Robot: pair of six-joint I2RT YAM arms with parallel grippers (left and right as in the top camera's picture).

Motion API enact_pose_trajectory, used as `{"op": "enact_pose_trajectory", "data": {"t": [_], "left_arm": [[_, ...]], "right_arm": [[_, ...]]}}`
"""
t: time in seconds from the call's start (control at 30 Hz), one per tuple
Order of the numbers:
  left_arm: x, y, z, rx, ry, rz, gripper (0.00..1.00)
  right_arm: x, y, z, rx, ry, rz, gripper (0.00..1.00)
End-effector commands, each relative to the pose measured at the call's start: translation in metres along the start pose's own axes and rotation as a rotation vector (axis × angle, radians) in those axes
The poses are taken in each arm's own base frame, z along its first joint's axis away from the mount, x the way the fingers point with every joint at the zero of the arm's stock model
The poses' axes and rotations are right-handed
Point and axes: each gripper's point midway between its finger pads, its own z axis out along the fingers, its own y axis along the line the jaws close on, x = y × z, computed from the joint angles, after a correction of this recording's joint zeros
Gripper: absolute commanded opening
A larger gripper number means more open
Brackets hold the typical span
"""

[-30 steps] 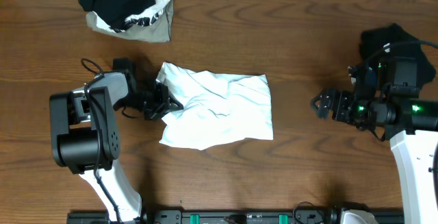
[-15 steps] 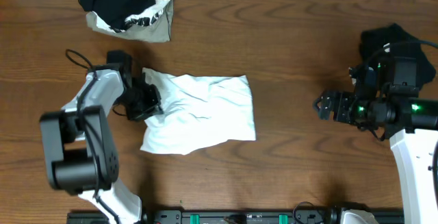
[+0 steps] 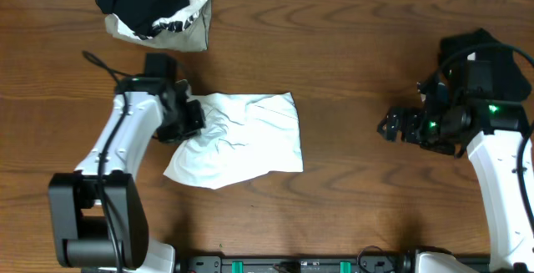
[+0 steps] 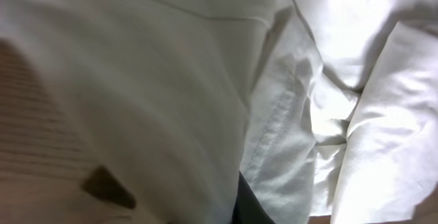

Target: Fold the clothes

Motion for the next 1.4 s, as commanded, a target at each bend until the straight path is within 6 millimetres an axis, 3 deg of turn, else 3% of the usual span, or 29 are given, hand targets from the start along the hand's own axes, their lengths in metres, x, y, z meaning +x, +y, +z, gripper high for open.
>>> {"op": "enact_pose_trajectory", "data": {"t": [0.0,0.27,0.33,0.57,0.7,0.77,0.83,1.03,1.37], "left_arm": [[-0.006,0.001,-0.005,-0.069,-0.047,-0.023,0.06],[-0.008,-0.001,-0.005,-0.064,-0.057,-0.059,0.07],[-0.010,0.001,-0.006,-0.063,-0.062,-0.064,0.28],[-0.017,0.020,-0.007,-0.065,-0.074,-0.128,0.52],[-0.016,0.041,-0.006,-0.075,-0.065,-0.170,0.80],[-0.015,0.053,-0.005,-0.074,-0.058,-0.211,0.90],[-0.013,0.063,-0.004,-0.053,-0.048,-0.247,0.93],[-0.006,0.066,0.005,0.105,-0.018,-0.259,0.92],[-0.004,0.044,0.030,0.308,0.017,-0.175,0.93]], "right_arm": [[0.000,0.004,0.005,0.000,0.018,-0.031,0.99],[0.003,0.011,0.008,-0.004,0.030,-0.057,0.99],[0.003,0.011,0.008,-0.004,0.032,-0.057,0.99],[0.008,0.010,0.007,-0.001,0.048,-0.057,0.99],[0.009,0.010,0.007,-0.001,0.053,-0.059,0.99],[0.009,0.010,0.007,0.000,0.054,-0.058,0.99],[0.009,0.010,0.007,0.000,0.055,-0.058,0.99],[0.009,0.010,0.007,0.000,0.054,-0.058,0.99],[0.011,0.010,0.007,0.001,0.062,-0.056,0.99]]}}
